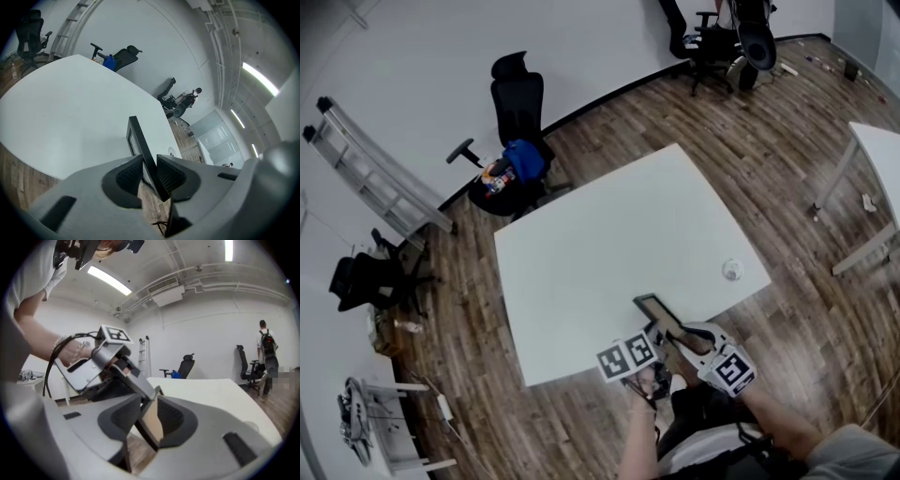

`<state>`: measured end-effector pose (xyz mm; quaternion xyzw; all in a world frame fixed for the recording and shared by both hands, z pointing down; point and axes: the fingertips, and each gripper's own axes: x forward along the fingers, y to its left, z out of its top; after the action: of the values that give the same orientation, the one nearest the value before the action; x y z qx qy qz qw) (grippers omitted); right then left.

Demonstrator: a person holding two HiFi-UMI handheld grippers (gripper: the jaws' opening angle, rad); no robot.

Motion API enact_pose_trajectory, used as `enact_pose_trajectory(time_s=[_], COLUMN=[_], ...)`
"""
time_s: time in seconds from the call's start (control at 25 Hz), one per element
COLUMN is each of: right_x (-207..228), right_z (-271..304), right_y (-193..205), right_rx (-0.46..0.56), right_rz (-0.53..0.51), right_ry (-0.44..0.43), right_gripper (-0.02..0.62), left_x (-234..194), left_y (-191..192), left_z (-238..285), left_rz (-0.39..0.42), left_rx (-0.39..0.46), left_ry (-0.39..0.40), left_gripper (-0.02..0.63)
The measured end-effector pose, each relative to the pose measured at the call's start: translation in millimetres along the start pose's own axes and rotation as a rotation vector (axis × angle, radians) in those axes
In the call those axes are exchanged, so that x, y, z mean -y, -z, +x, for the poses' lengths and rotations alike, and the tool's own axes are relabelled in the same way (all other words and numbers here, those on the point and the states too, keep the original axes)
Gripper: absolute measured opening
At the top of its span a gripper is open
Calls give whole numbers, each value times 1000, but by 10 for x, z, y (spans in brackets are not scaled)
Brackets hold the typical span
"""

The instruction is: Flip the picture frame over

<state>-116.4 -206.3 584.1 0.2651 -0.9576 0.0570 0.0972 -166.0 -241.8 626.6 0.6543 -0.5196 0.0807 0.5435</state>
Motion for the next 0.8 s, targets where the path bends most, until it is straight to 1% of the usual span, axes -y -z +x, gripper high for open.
enact_pose_trajectory(time_s=[0.04, 0.08, 0.12, 0.24, 0.32, 0.4, 0.48, 0.6, 0.8], right_x=[90, 185, 270, 399, 437, 474, 506, 561, 634], right_z=[-29, -42, -37, 49, 106, 159, 221, 327, 423], right_y=[-12, 20, 98, 441, 652, 793, 834, 884, 1045], right_rx=[15, 3, -40, -225, -296, -331, -340, -363, -448], right_rz=[34, 66, 90, 117, 147, 205, 265, 312, 403], right_ry=[21, 39, 52, 57, 59, 67, 65, 50, 37], right_gripper=[110, 110, 110, 110, 110, 109, 110, 110, 110], left_x=[-29, -60, -90, -142, -153, -165, -175, -196, -250], left_y=[-1, 1, 4, 28, 41, 43, 50, 72, 95], left_z=[-8, -15, -22, -31, -21, -18, -18, 3, 39], left_rz=[-2, -1, 2, 1, -5, 2, 4, 1, 9], left_rx=[-1, -2, -2, 0, 4, 4, 1, -4, -6], left_ry=[-3, -8, -17, -36, -38, -46, -51, -53, -63], left_gripper=[94, 91, 89, 84, 83, 81, 80, 78, 78])
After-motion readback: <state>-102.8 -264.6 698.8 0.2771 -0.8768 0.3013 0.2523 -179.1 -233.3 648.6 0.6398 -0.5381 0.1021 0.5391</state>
